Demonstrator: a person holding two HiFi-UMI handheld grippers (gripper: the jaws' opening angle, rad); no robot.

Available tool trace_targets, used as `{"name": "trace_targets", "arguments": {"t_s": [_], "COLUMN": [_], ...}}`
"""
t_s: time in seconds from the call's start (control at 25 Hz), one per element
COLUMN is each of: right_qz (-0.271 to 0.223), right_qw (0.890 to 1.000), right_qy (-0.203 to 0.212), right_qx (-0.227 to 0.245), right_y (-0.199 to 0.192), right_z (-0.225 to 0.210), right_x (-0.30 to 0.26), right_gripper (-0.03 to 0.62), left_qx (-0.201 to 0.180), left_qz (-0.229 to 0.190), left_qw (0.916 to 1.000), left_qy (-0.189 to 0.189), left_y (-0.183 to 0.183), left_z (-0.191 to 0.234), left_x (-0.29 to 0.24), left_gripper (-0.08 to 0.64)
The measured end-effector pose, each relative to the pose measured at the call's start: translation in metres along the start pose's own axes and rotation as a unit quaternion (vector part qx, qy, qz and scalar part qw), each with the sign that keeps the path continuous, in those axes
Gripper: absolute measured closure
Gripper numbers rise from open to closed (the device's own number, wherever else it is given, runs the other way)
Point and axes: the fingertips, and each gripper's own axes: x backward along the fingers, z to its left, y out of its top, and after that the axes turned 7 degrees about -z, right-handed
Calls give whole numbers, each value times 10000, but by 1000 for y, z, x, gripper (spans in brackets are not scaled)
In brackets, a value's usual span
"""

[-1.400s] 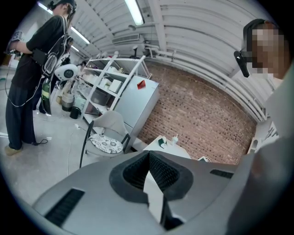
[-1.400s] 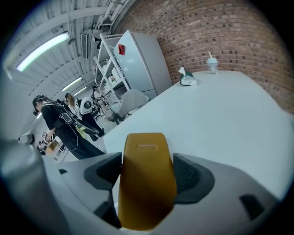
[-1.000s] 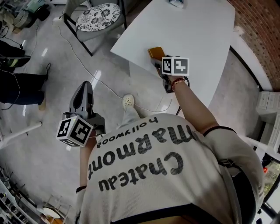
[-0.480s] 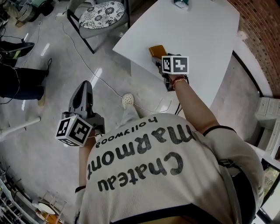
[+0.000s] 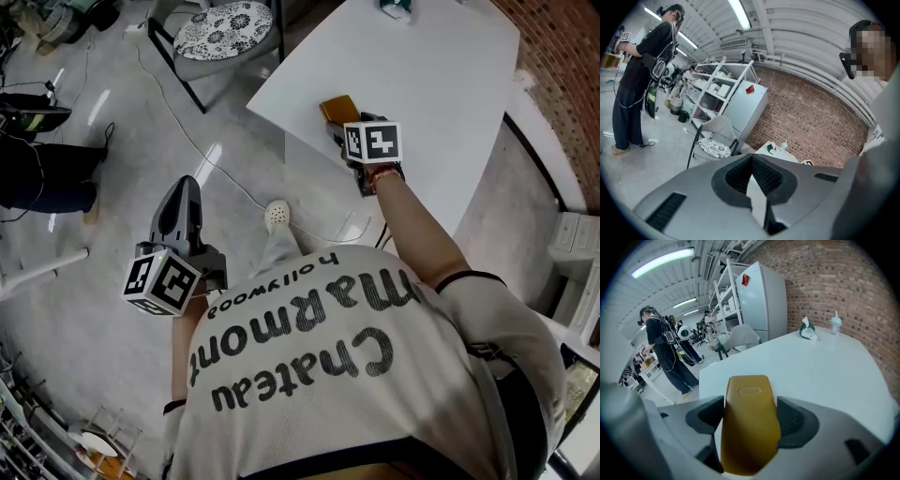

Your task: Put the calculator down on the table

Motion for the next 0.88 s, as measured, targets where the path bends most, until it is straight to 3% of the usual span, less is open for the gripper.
{"name": "trace_targets", "arguments": {"t_s": [0.88], "right_qz": [-16], "right_qw": [9993], "right_qy": [-157], "right_qx": [347], "right_y": [2], "right_z": [-2], "right_x": [-12], "right_gripper": [232], "left_qx": [53], "left_qz": [101], "left_qw": [9999], "left_qy": [22], "left_y": [-8], "left_z": [9], "left_x": [-8], "left_gripper": [560]}}
